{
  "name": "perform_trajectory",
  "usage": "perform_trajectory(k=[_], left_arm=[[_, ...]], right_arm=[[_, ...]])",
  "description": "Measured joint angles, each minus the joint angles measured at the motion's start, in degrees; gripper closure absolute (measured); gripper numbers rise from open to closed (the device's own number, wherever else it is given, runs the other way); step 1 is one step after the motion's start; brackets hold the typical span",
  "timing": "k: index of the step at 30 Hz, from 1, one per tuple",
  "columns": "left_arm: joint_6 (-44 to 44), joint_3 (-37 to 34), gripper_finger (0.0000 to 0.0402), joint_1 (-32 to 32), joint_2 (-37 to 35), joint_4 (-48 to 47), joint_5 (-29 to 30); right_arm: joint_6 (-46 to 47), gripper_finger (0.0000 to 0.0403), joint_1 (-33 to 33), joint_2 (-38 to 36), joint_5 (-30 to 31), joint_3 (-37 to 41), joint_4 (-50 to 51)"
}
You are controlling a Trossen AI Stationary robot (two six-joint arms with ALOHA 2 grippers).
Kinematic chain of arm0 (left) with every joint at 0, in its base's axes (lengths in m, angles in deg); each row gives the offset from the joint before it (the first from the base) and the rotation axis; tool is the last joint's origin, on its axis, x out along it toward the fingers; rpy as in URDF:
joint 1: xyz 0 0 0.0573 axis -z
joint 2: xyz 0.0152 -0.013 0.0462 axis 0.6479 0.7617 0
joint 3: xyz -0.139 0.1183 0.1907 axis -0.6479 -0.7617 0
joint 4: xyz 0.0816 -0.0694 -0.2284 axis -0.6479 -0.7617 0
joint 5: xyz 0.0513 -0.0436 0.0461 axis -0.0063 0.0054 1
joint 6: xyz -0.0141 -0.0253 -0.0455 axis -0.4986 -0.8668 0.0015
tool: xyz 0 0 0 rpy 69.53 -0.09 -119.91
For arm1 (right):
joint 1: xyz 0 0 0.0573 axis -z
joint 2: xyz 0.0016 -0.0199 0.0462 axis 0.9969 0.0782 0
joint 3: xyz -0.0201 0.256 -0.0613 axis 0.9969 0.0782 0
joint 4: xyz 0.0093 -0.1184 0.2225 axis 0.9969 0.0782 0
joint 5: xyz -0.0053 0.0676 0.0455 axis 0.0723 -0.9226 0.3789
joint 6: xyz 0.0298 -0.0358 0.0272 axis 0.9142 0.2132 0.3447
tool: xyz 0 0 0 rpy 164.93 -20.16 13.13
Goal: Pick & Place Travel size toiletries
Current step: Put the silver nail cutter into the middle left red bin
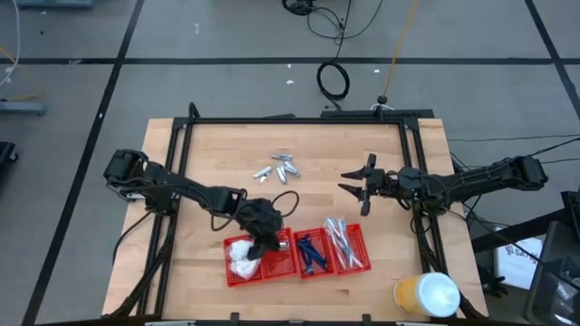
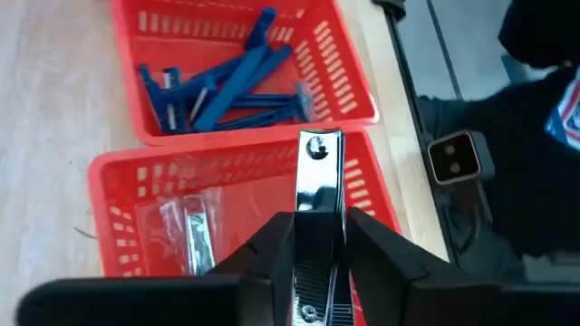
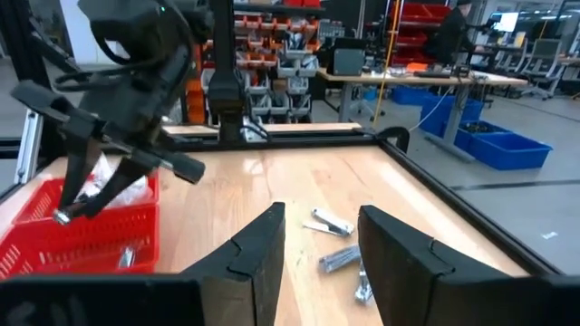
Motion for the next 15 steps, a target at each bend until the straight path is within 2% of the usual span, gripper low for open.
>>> perform_trajectory(k=[6, 9, 15], left_arm=[[-0.4, 0.0, 0.0234, -0.7, 0.0, -0.3, 0.0], [2.1, 0.0, 0.0203, -0.9, 0.0, -0.3, 0.0], [4.8, 0.0, 0.0178, -3.3, -0.9, -0.6, 0.0]], right_arm=[[-0.3, 0.0273, 0.0, 0.0, 0.0, 0.0, -0.7], [-0.4, 0.0273, 0.0, 0.0, 0.0, 0.0, -0.7], [-0.5, 0.0273, 0.0, 0.0, 0.0, 0.0, -0.7]])
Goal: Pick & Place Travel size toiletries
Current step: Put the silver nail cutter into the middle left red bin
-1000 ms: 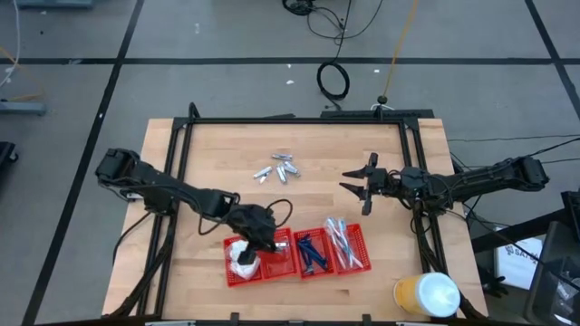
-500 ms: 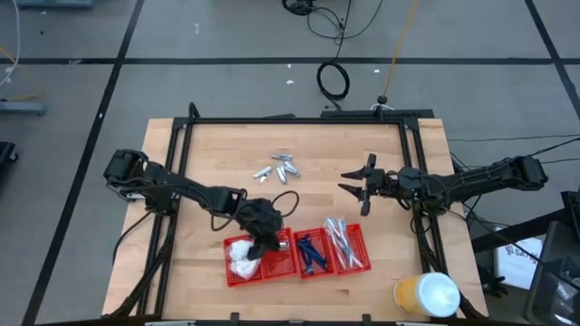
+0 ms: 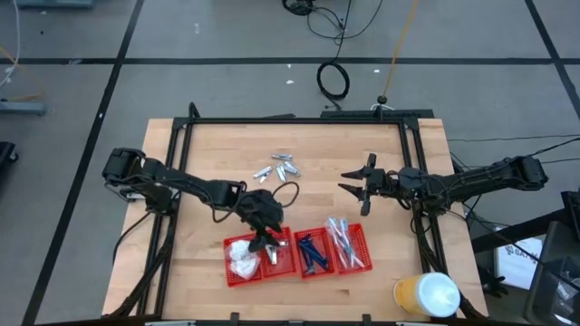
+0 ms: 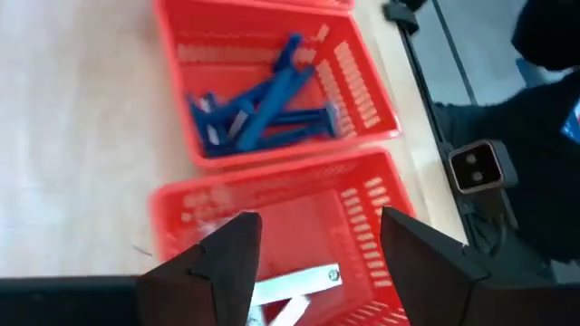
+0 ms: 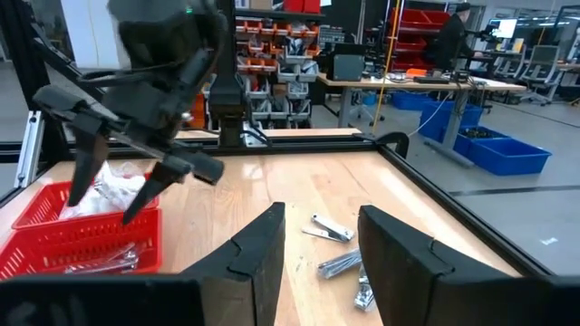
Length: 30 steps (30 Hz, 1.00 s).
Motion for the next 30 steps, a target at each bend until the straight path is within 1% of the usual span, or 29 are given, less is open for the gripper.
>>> perform_trajectory(k=[3, 5, 7, 9, 12, 13, 14, 16, 20, 25, 30], left_arm=[[1.0, 0.0, 0.0184, -2.1, -1.9, -3.3, 1.0], [1.8, 0.0, 0.0191, -3.8, -3.7, -5.5, 3.6], [2.5, 0.0, 0.02, -5.8, -5.8, -7.8, 7.7], [2.6, 0.0, 0.0207, -7.8, -7.8, -9.9, 13.7], [2.1, 0.0, 0.0217, -10.6, -10.3, -14.4, 25.3], [1.9, 0.1, 0.022, -11.7, -10.6, -15.8, 28.6], [1.6, 0.1, 0.0222, -13.0, -10.6, -17.5, 30.6], [0.3, 0.0, 0.0224, -16.0, -10.4, -20.0, 31.1], [-3.5, 0.0, 0.0209, -22.1, -7.5, -22.2, 27.3], [-2.3, 0.0, 0.016, -26.8, -1.9, -21.5, 26.4], [0.4, 0.0, 0.0118, -29.0, 4.1, -17.8, 26.3]], right_arm=[[0.0, 0.0273, 0.0, 0.0, 0.0, 0.0, 0.0], [0.0, 0.0273, 0.0, 0.0, 0.0, 0.0, 0.2], [0.0, 0.0273, 0.0, 0.0, 0.0, 0.0, 0.2], [0.0, 0.0273, 0.0, 0.0, 0.0, 0.0, 0.4], [-0.4, 0.0273, 0.0, 0.0, 0.0, 0.0, 0.6], [-0.7, 0.0273, 0.0, 0.0, 0.0, 0.0, 0.7], [-0.8, 0.0273, 0.0, 0.0, 0.0, 0.0, 0.7], [-0.9, 0.0273, 0.0, 0.0, 0.0, 0.0, 0.7], [-1.4, 0.0273, 0.0, 0.0, 0.0, 0.0, 0.7], [-1.6, 0.0273, 0.0, 0.0, 0.0, 0.0, 0.7], [-1.5, 0.0273, 0.0, 0.0, 0.1, 0.0, 0.7]])
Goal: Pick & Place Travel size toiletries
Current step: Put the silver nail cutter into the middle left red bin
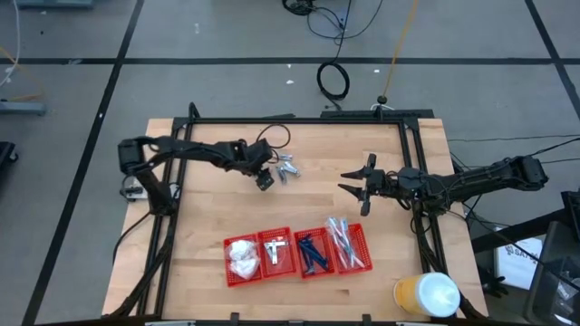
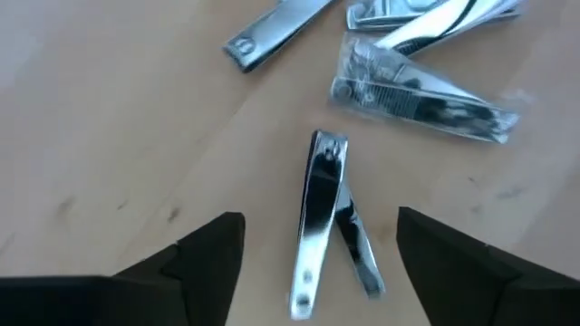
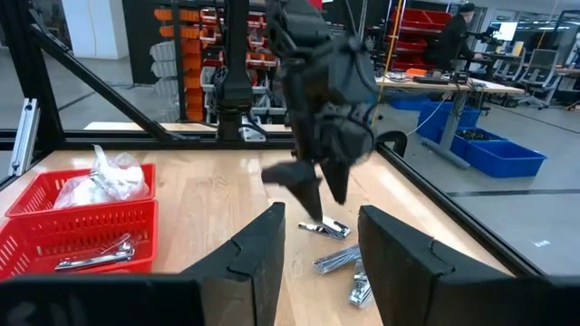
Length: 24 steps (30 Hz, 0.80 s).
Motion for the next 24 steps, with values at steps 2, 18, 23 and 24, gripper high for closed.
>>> perform_trajectory(k=[2, 18, 23, 24], left_arm=[[1.0, 0.0, 0.0108, -0.2, 2.4, 2.0, -0.5], [-1.6, 0.5, 0.0152, 0.2, 9.3, 0.3, -1.8], [-2.3, 0.5, 0.0214, 1.3, 9.4, 0.2, -1.8], [-2.5, 0.5, 0.0228, 1.4, 9.4, 0.2, -1.8]], right_arm=[[0.0, 0.0273, 0.0, 0.0, 0.0, 0.0, 0.0], [0.5, 0.0273, 0.0, 0.0, 0.2, 0.0, 0.0], [0.7, 0.0273, 0.0, 0.0, 0.2, 0.0, 0.0], [0.6, 0.0273, 0.0, 0.0, 0.2, 0.0, 0.0]])
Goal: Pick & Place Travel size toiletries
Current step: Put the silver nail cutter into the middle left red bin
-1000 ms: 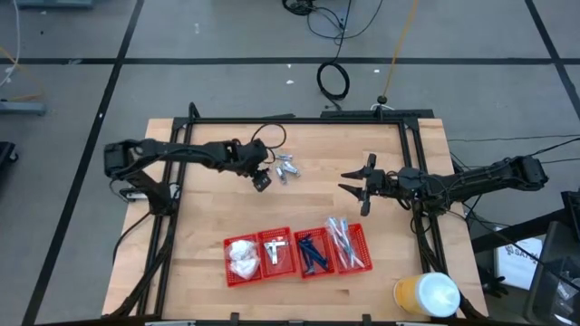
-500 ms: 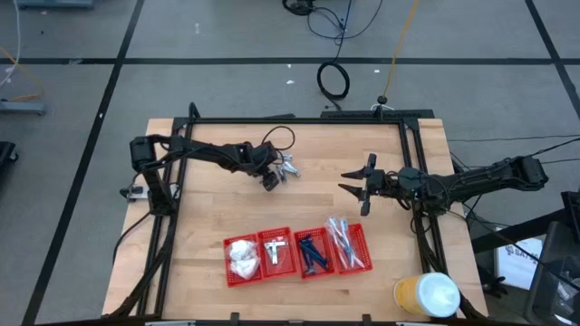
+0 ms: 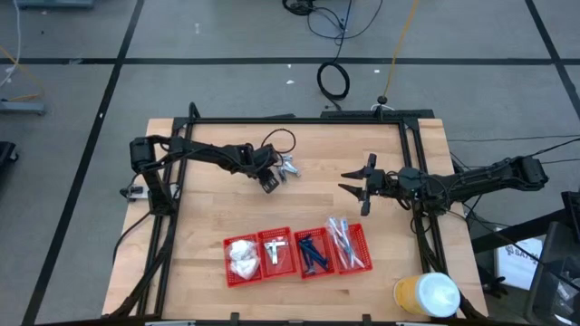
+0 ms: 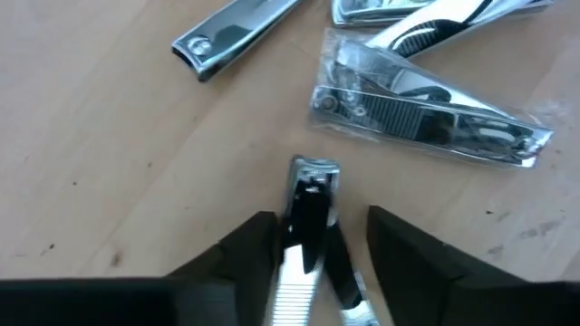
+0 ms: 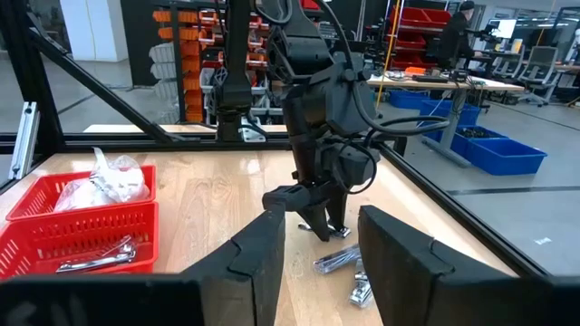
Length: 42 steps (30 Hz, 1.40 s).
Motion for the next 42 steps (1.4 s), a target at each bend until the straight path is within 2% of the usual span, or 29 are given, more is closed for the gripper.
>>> perform_trajectory(k=[10, 19, 25, 33, 42], left_arm=[[-0.1, 0.0, 0.037, 0.7, 0.0, 0.1, -0.3], [1.9, -0.5, 0.0371, 1.8, -1.1, 1.2, 0.3], [1.7, -1.2, 0.0371, 4.8, -8.2, -0.9, 1.9], [1.7, -0.8, 0.0371, 11.0, -17.4, 1.4, 4.2], [2.3, -0.6, 0.0371, 16.6, -20.0, 2.3, 5.3]], right_arm=[[0.0, 0.0273, 0.0, 0.0, 0.0, 0.0, 0.0], [0.6, 0.0273, 0.0, 0.0, 0.0, 0.0, 0.0], [0.5, 0.0273, 0.0, 0.0, 0.0, 0.0, 0.0], [0.7, 0.0273, 0.0, 0.0, 0.1, 0.0, 0.0], [1.1, 0.0273, 0.0, 0.1, 0.1, 0.0, 0.0]])
